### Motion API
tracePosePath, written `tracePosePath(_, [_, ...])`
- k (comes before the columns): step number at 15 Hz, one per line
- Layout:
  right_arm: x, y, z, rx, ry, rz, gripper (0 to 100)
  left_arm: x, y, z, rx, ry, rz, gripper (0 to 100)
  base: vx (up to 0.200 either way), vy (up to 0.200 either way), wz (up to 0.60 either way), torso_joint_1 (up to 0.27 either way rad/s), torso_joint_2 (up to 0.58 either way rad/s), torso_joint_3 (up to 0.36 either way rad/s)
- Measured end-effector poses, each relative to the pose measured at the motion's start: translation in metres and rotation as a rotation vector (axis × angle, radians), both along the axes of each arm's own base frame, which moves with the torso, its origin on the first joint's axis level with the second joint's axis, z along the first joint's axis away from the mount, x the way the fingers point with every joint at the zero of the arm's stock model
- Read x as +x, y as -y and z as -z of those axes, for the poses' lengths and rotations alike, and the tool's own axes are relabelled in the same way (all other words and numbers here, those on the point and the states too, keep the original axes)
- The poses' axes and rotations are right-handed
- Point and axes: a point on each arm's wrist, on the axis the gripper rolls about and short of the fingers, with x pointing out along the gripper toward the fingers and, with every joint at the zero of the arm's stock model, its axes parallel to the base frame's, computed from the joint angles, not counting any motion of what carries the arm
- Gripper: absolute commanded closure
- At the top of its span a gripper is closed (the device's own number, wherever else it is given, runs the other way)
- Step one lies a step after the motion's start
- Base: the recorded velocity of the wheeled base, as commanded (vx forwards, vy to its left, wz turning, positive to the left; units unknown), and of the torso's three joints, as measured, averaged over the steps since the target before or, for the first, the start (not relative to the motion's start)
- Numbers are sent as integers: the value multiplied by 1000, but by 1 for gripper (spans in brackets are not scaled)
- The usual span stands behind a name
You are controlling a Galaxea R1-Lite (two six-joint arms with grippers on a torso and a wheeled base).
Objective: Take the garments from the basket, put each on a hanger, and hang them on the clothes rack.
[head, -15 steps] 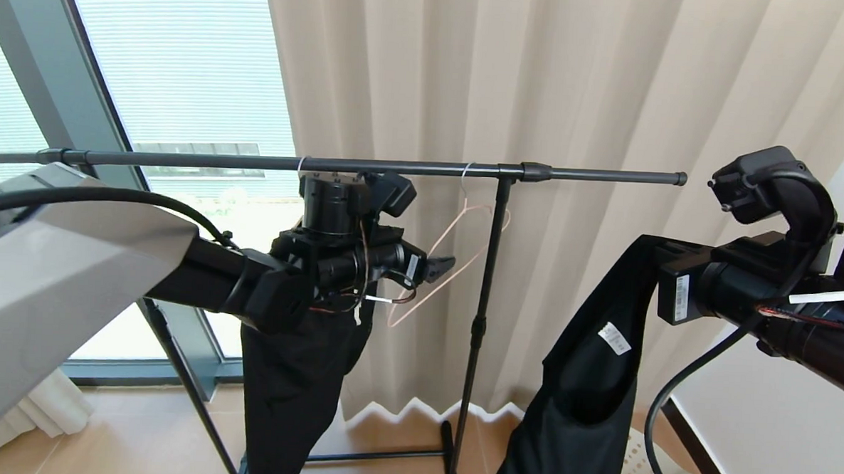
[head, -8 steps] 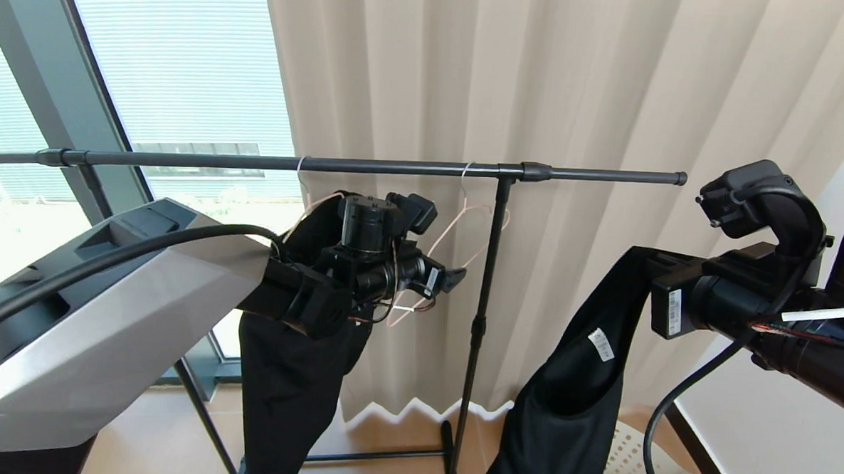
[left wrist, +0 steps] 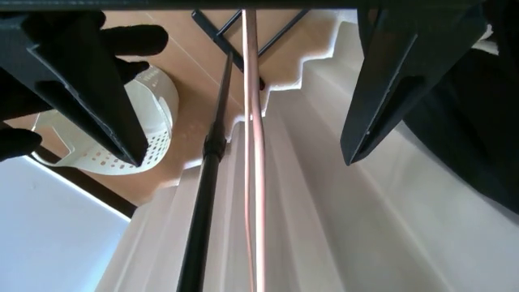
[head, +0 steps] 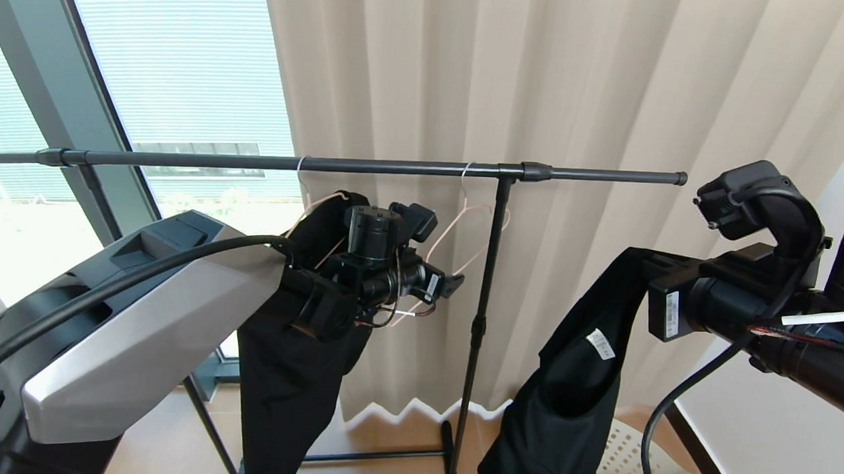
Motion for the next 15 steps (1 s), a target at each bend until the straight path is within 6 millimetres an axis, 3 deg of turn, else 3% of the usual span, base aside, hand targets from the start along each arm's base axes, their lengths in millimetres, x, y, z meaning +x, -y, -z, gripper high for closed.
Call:
tracePosePath(1, [0, 0, 0, 2, 1, -1, 100, 1, 1, 1, -1, 1, 0, 100, 0, 0, 0, 0, 0, 0])
tracePosePath(8, [3, 1, -3, 8, 8, 7, 100, 5, 3, 7, -2, 0, -14, 100, 0, 0, 0, 0, 0, 0])
tracePosePath(15, [16, 20, -15, 42, 36, 26, 100, -12, -5, -14, -9, 12, -10, 100, 0, 0, 0, 0, 0, 0])
